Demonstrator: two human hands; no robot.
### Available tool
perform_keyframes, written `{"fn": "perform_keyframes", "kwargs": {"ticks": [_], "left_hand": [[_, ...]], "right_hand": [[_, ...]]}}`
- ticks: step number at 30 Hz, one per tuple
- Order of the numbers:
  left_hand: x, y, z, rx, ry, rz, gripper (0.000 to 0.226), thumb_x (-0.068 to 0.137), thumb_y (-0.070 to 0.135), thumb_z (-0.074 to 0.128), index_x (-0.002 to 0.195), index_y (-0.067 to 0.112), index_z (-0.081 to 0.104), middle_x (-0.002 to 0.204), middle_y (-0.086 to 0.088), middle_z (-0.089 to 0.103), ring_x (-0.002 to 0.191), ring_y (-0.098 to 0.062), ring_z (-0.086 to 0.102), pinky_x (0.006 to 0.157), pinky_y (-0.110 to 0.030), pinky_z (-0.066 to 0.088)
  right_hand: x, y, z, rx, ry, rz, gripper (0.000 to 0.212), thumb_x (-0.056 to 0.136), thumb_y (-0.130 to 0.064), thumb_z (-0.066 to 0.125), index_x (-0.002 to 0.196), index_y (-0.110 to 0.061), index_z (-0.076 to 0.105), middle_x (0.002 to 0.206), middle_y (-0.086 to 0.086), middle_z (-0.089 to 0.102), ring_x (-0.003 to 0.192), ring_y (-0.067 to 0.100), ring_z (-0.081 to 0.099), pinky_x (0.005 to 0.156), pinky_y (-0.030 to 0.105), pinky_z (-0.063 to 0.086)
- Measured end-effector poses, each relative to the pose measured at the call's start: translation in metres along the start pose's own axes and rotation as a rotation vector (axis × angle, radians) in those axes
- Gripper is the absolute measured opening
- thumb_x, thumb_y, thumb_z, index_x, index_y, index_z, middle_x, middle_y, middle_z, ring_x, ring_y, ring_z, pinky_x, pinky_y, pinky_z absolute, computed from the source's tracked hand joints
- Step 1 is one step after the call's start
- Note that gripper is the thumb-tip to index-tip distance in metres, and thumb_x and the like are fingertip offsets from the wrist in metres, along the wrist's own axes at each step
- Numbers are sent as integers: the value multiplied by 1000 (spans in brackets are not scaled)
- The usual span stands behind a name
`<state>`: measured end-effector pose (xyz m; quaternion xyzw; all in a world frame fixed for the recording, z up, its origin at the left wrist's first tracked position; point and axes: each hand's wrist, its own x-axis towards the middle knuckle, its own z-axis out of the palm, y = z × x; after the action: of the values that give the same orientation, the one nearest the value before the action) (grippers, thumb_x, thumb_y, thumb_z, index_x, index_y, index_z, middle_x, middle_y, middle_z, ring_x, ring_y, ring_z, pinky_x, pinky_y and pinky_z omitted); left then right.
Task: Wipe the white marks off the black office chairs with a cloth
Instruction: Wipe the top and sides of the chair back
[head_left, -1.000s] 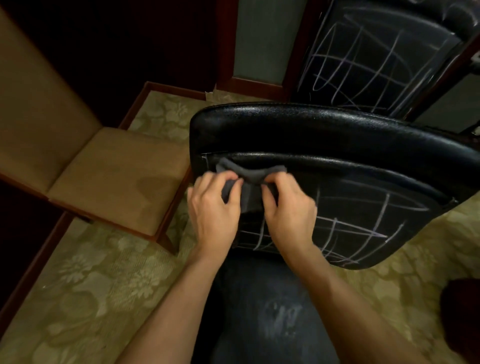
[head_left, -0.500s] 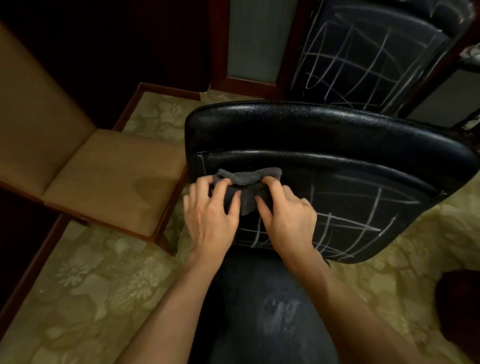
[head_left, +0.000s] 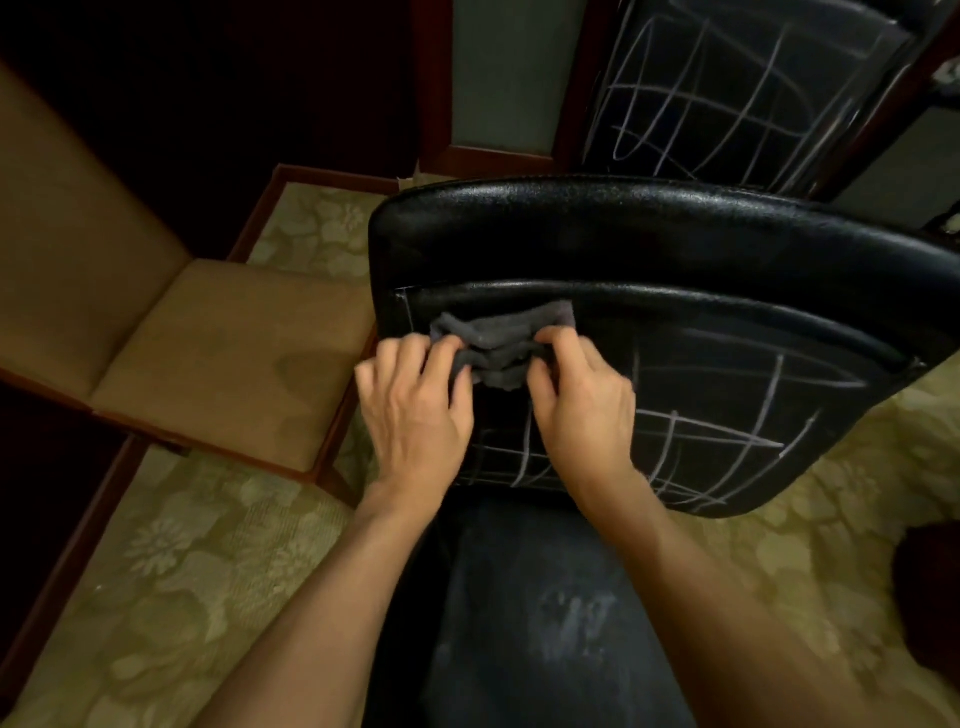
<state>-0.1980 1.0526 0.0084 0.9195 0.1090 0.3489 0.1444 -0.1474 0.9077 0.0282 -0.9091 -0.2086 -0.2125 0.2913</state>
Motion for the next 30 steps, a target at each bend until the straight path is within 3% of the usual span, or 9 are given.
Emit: {"fn": "perform_keyframes", "kwargs": {"ticks": [5,10,13,16,20,26,30], "left_hand": [[-35,-3,11,51,-140,-42,26,81,19,75,106,12,71,90,-4,61,89,-30,55,74,-43,36],[16,38,-4,-39,25,-24,24,85,21,70,109,14,71,92,-5,62,91,-27,54,77,-41,35],[25,56,-1,-53,55,-5,24,86,22,70,109,15,71,91,-4,62,90,-26,53,78,-40,35],[-8,56,19,8,-74,12,25,84,22,72,108,13,71,91,-5,62,90,-28,52,77,-41,34],[-50,73,36,44,-271,-64,26,80,19,78,105,13,73,92,-4,65,90,-29,59,76,-42,43],[16,144,24,-127,-23,-102,21,86,22,69,105,15,73,94,-2,66,92,-21,56,77,-34,46],[-3,152,40,-117,-58,-120,18,87,19,69,104,13,70,94,-3,65,91,-22,58,77,-36,48]], "right_hand": [[-29,14,15,-26,-177,92,25,88,-24,53,106,-11,63,87,11,69,62,39,65,50,41,51],[14,12,-32,-19,91,59,21,84,-22,68,104,-15,66,78,1,70,64,28,68,55,33,48],[24,23,-44,-33,148,73,22,84,-23,68,105,-16,65,77,-2,70,65,28,67,56,33,47],[-7,55,-31,-29,51,54,24,85,-28,59,105,-14,64,78,2,70,59,34,65,49,39,52],[-49,84,-30,-89,-103,113,22,83,-28,57,99,-16,66,73,2,70,56,33,65,47,36,47],[15,98,-96,-16,134,112,20,87,-27,64,106,-20,65,76,0,71,70,30,69,61,39,52],[3,117,-89,-43,114,75,23,85,-23,68,106,-16,65,80,3,72,66,34,68,55,36,50]]}}
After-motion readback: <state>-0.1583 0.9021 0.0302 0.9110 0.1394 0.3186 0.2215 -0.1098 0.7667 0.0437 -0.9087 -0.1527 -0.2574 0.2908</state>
